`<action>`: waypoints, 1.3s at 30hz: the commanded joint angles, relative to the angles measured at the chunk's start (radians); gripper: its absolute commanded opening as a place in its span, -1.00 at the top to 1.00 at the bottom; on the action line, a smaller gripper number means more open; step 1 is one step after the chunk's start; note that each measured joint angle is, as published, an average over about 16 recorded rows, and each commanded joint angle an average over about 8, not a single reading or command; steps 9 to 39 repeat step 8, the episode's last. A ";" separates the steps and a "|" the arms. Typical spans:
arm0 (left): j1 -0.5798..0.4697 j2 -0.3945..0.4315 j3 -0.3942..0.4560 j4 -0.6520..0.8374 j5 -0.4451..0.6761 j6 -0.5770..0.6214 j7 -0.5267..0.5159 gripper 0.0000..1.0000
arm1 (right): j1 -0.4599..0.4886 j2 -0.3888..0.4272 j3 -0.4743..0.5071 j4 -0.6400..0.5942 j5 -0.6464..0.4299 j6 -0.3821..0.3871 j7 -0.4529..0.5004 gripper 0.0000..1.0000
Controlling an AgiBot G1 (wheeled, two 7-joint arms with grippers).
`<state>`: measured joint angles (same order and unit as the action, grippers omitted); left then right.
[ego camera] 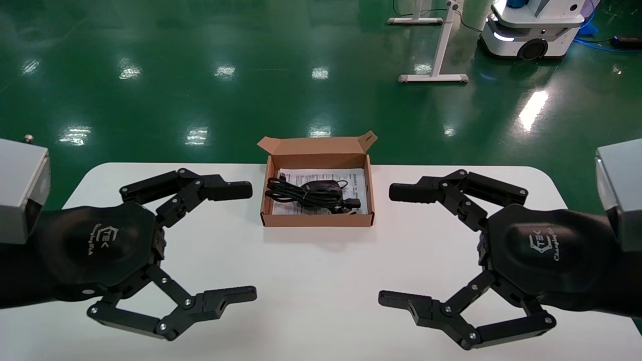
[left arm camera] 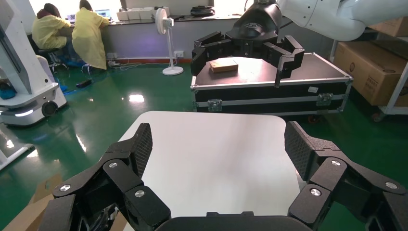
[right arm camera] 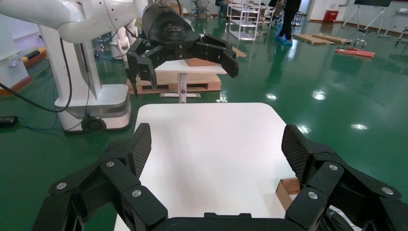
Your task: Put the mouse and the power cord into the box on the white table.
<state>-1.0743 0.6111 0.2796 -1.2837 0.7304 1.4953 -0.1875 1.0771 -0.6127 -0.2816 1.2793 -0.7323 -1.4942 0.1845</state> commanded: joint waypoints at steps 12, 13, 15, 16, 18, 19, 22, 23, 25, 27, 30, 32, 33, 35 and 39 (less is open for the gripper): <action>0.000 0.000 0.000 0.000 0.000 0.000 0.000 -1.00 | 0.000 0.000 0.000 0.000 0.000 0.000 0.000 -1.00; 0.000 0.000 0.000 0.000 0.000 0.000 0.000 -1.00 | 0.000 0.000 0.000 0.000 0.000 0.000 0.000 -1.00; 0.000 0.000 0.000 0.000 0.000 0.000 0.000 -1.00 | 0.000 0.000 0.000 0.000 0.000 0.000 0.000 -1.00; 0.000 0.000 0.000 0.000 0.000 0.000 0.000 -1.00 | 0.000 0.000 0.000 0.000 0.000 0.000 0.000 -1.00; 0.000 0.000 0.000 0.000 0.000 0.000 0.000 -1.00 | 0.000 0.000 0.000 0.000 0.000 0.000 0.000 -1.00; 0.000 0.000 0.000 0.000 0.000 0.000 0.000 -1.00 | 0.000 0.000 0.000 0.000 0.000 0.000 0.000 -1.00; 0.000 0.000 0.000 0.000 0.000 0.000 0.000 -1.00 | 0.000 0.000 0.000 0.000 0.000 0.000 0.000 -1.00; 0.000 0.000 0.000 0.000 0.000 0.000 0.000 -1.00 | 0.000 0.000 0.000 0.000 0.000 0.000 0.000 -1.00; 0.000 0.000 0.000 0.000 0.000 0.000 0.000 -1.00 | 0.000 0.000 0.000 0.000 0.000 0.000 0.000 -1.00; 0.000 0.000 0.000 0.000 0.000 0.000 0.000 -1.00 | 0.000 0.000 0.000 0.000 0.000 0.000 0.000 -1.00; 0.000 0.000 0.000 0.000 0.000 0.000 0.000 -1.00 | 0.000 0.000 0.000 0.000 0.000 0.000 0.000 -1.00; 0.000 0.000 0.000 0.000 0.000 0.000 0.000 -1.00 | 0.000 0.000 0.000 0.000 0.000 0.000 0.000 -1.00; 0.000 0.000 0.000 0.000 0.000 0.000 0.000 -1.00 | 0.000 0.000 0.000 0.000 0.000 0.000 0.000 -1.00; 0.000 0.000 0.000 0.000 0.000 0.000 0.000 -1.00 | 0.000 0.000 0.000 0.000 0.000 0.000 0.000 -1.00; 0.000 0.000 0.000 0.000 0.000 0.000 0.000 -1.00 | 0.000 0.000 0.000 0.000 0.000 0.000 0.000 -1.00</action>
